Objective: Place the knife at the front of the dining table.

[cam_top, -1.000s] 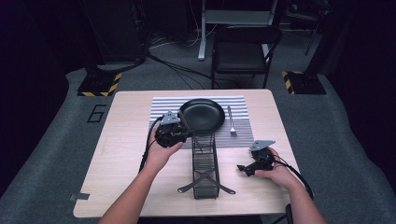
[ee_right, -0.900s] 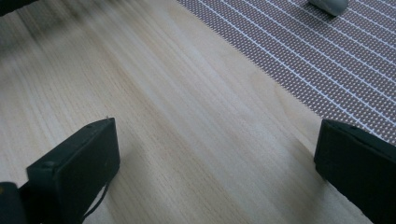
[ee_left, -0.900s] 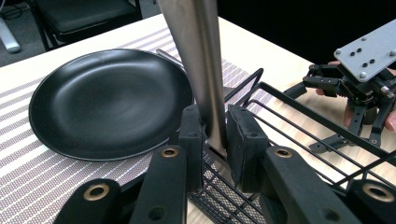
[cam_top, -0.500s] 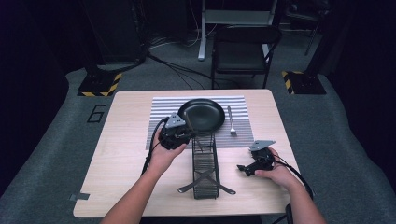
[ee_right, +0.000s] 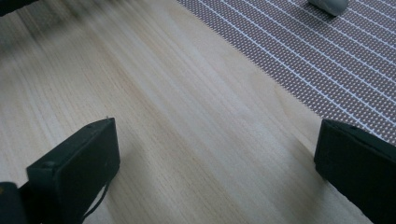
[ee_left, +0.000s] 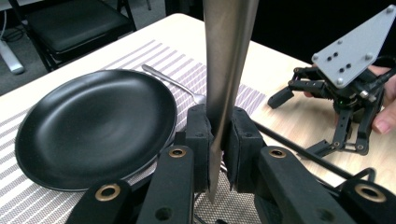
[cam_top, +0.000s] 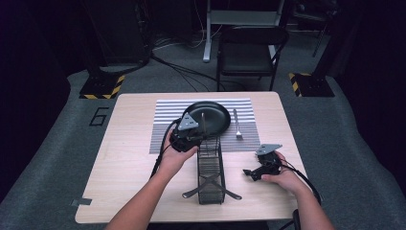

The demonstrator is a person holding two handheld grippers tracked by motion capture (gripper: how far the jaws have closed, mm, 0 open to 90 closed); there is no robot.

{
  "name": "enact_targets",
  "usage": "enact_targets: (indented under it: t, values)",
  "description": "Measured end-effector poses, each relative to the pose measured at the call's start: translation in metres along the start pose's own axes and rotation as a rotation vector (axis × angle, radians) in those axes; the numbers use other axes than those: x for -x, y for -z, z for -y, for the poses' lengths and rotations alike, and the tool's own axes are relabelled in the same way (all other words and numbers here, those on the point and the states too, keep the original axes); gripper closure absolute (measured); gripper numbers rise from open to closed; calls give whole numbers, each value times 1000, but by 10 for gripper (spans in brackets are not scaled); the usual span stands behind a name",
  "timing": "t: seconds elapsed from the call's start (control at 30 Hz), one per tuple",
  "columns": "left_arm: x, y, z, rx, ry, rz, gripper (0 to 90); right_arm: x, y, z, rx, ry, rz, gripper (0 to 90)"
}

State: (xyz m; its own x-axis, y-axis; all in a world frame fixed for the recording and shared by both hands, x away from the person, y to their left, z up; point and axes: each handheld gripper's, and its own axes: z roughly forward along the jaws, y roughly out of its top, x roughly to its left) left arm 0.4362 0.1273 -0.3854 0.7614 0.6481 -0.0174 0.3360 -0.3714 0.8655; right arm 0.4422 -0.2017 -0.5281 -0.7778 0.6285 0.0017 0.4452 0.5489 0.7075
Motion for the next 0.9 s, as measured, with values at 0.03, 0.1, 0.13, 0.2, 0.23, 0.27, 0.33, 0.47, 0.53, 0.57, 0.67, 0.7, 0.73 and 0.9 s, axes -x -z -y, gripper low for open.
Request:
enact_targets:
  t: [0.03, 0.1, 0.13, 0.2, 0.23, 0.27, 0.33, 0.47, 0.53, 0.57, 0.67, 0.7, 0.73, 0.9]
  values:
    - [0, 4, -5, 5, 0, -6, 808, 0, 0, 0, 0, 0, 0, 0]
    - [1, 9, -10, 7, -5, -5, 808, 0, 0, 0, -1, 0, 0, 0]
    - [1, 12, -12, 7, -5, -8, 808, 0, 0, 0, 0, -1, 0, 0]
    - [1, 16, -16, 6, -7, -11, 808, 0, 0, 0, 0, 0, 0, 0]
    - [2, 21, -20, 8, -8, -12, 808, 0, 0, 0, 0, 0, 0, 0]
    - [2, 24, -22, 5, -10, -14, 808, 0, 0, 0, 0, 0, 0, 0]
    - [3, 27, -25, 10, -9, -14, 808, 0, 0, 0, 0, 0, 0, 0]
    - [4, 41, -35, 24, -13, -17, 808, 0, 0, 0, 0, 0, 0, 0]
    - [5, 51, -43, 36, -13, -21, 808, 0, 0, 0, 0, 0, 0, 0]
    - [5, 54, -45, 41, -14, -21, 808, 0, 0, 0, 0, 0, 0, 0]
    - [4, 66, -52, 56, -21, -31, 808, 0, 0, 0, 1, 0, 0, 0]
    - [4, 68, -53, 56, -21, -37, 808, 0, 0, 0, 1, 0, 0, 0]
    - [4, 68, -53, 56, -21, -37, 809, 0, 0, 0, 1, -1, 0, 0]
    - [0, 84, -57, 79, -17, -58, 809, 0, 0, 0, 0, 0, 0, 0]
